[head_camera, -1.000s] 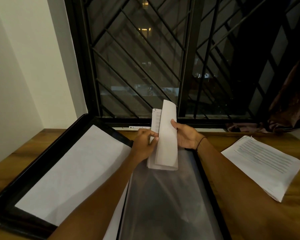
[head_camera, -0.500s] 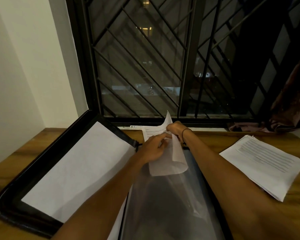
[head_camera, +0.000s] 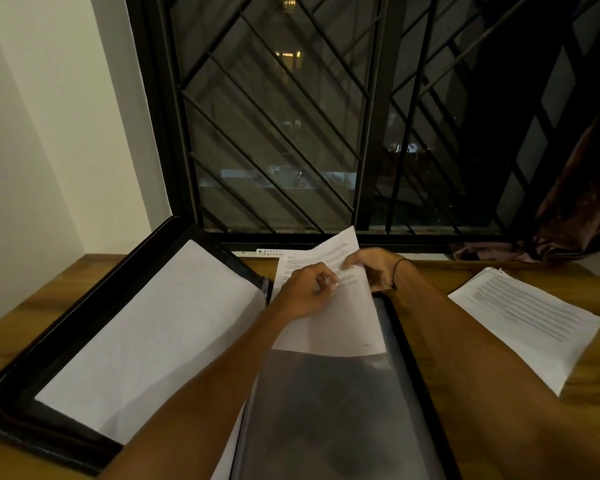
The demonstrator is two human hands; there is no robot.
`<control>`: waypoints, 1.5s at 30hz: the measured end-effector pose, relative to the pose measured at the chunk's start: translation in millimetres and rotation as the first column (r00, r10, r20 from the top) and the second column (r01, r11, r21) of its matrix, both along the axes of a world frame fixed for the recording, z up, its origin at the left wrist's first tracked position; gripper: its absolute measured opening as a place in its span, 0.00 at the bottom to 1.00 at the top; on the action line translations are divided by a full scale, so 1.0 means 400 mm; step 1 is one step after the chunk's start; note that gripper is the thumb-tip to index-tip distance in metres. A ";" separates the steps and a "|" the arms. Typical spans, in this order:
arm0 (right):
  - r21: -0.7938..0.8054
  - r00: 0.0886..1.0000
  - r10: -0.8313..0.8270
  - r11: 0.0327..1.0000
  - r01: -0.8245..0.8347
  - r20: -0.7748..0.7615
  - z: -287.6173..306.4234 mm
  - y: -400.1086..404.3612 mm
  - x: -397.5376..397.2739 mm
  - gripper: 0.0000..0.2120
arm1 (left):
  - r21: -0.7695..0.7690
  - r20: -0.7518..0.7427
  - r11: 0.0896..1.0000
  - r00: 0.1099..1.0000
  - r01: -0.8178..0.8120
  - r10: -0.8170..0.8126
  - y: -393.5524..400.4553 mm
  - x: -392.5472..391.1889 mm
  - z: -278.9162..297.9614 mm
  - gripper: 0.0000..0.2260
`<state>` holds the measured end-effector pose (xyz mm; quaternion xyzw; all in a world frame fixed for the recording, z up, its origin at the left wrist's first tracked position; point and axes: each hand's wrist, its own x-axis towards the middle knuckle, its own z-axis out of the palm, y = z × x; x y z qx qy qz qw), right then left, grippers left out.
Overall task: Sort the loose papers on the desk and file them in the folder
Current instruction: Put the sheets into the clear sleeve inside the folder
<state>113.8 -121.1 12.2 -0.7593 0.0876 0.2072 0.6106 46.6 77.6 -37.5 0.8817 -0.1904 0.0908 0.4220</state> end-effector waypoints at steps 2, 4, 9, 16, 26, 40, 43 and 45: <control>0.024 0.997 0.002 1.000 -0.004 0.075 -0.004 0.005 -0.001 0.18 | -0.005 0.004 1.000 1.000 0.010 -0.010 0.002 0.004 0.002 0.06; 0.055 0.979 -0.053 0.998 0.043 0.198 -0.018 0.014 0.006 0.26 | -0.020 0.006 1.000 1.000 0.020 -0.020 0.002 0.005 0.005 0.06; -0.026 0.952 -0.046 0.998 0.057 0.301 -0.041 0.024 0.025 0.49 | 0.015 0.030 1.000 1.000 0.001 -0.002 0.014 0.011 0.000 0.07; -0.044 0.967 0.031 0.999 -0.021 0.253 -0.052 -0.031 -0.006 0.31 | 0.070 -0.010 0.995 0.998 -0.068 0.068 0.079 0.015 -0.016 0.08; -0.029 0.967 0.006 1.000 0.001 0.255 -0.061 -0.044 -0.006 0.28 | 0.055 -0.016 0.998 1.000 -0.009 0.010 0.091 0.016 -0.026 0.09; -0.080 0.929 0.071 0.996 -0.045 0.362 -0.069 -0.059 -0.061 0.15 | 0.006 -0.057 1.000 0.998 -0.012 0.012 0.089 -0.015 -0.015 0.10; -0.124 0.922 0.071 0.992 -0.025 0.381 -0.061 -0.055 -0.074 0.06 | 0.170 0.058 0.981 0.994 -0.097 0.088 0.084 -0.024 0.004 0.12; -0.135 0.926 0.118 0.988 -0.073 0.358 -0.050 -0.051 -0.091 0.08 | 0.283 0.162 0.952 0.984 -0.118 0.074 0.081 -0.017 0.001 0.11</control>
